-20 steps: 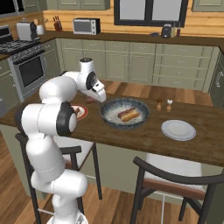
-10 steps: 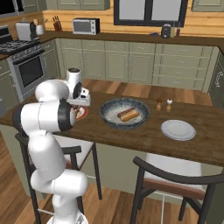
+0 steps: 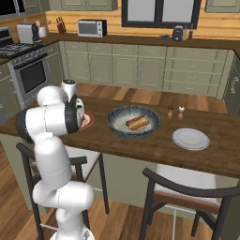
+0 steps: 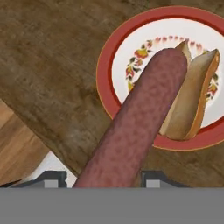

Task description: Place one bun and one sausage from the bowl on each plate.

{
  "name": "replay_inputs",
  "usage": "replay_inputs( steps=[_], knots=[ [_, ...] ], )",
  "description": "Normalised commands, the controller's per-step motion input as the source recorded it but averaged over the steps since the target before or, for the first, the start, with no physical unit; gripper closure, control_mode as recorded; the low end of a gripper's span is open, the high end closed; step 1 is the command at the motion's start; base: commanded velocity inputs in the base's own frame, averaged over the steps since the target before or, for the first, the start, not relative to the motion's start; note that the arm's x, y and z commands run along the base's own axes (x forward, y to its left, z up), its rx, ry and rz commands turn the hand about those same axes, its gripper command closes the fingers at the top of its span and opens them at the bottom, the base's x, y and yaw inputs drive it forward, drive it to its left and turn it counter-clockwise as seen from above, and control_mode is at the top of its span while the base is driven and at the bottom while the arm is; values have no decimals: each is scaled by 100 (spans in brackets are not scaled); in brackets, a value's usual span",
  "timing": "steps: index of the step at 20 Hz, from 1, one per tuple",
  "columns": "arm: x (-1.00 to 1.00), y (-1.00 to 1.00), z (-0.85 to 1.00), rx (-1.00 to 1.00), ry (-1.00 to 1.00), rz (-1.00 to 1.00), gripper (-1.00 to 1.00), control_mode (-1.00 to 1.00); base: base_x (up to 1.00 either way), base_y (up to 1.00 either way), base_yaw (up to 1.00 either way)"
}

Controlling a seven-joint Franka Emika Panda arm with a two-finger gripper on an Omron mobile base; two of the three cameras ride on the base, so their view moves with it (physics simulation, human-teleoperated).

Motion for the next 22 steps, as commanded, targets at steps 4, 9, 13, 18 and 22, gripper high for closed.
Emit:
replay_inputs(
  steps=[4,9,13,18,22],
  knots=[
    [51,74,10,-19,0,-17,100,-100,0,0,0],
    [60,61,0,-31,2,-25,100,-100,0,0,0],
    [23,-20,-23,-8,1,-3,100,-100,0,0,0],
    [58,-22,-49,-11,-1,-6,100,-100,0,0,0],
    [57,-6,-31,-7,-4,-5,-100,-100,0,0,0]
  ],
)
